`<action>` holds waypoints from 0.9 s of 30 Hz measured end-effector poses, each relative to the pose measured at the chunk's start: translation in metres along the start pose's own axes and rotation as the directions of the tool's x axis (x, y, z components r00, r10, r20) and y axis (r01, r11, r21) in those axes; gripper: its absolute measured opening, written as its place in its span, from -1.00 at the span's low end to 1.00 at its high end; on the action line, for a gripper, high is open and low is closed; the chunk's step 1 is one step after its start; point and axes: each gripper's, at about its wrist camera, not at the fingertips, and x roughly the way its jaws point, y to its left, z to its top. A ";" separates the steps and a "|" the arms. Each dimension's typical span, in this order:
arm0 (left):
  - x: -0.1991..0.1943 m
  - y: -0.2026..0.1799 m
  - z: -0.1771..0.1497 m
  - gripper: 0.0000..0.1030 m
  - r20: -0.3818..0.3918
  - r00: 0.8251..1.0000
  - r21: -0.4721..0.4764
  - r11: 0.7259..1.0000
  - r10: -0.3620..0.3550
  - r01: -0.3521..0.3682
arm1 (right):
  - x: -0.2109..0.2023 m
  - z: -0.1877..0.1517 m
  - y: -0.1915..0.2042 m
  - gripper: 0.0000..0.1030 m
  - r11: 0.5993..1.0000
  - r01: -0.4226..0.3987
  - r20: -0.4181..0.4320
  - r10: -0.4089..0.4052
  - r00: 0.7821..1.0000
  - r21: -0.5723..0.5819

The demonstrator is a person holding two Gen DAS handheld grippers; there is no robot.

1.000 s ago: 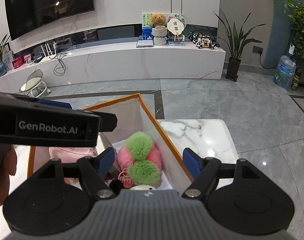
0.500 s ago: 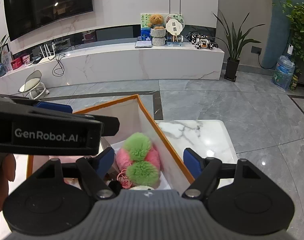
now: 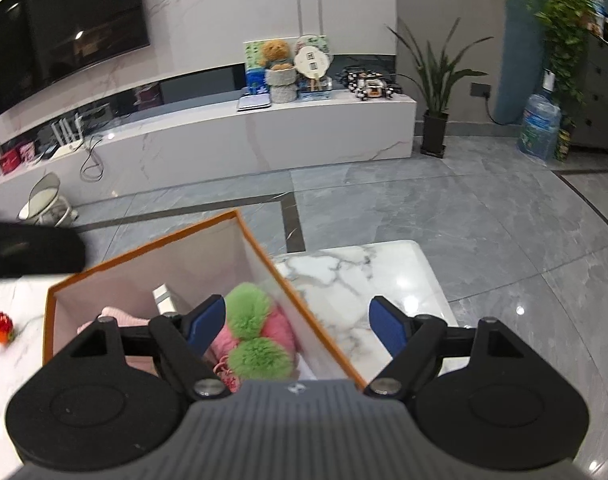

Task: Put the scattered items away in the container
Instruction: 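Lower the grey notebook into the box with left tool while right tool drops the pompom in, then open both grippers over the box and withdraw them toward the table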

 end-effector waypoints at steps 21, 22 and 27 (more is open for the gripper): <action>-0.072 -0.036 -0.013 0.85 -0.046 0.991 -0.045 0.992 -0.124 0.122 | 0.001 0.003 -0.003 0.58 0.999 0.041 0.010 -0.041 0.999 0.031; -0.072 -0.036 -0.013 0.85 -0.048 0.990 -0.046 0.991 -0.129 0.127 | 0.001 0.003 -0.003 0.58 0.999 0.041 0.010 -0.041 0.999 0.031; -0.073 -0.039 -0.016 0.85 -0.063 0.986 -0.049 0.987 -0.157 0.154 | 0.000 0.004 -0.004 0.58 0.999 0.042 0.009 -0.042 0.999 0.029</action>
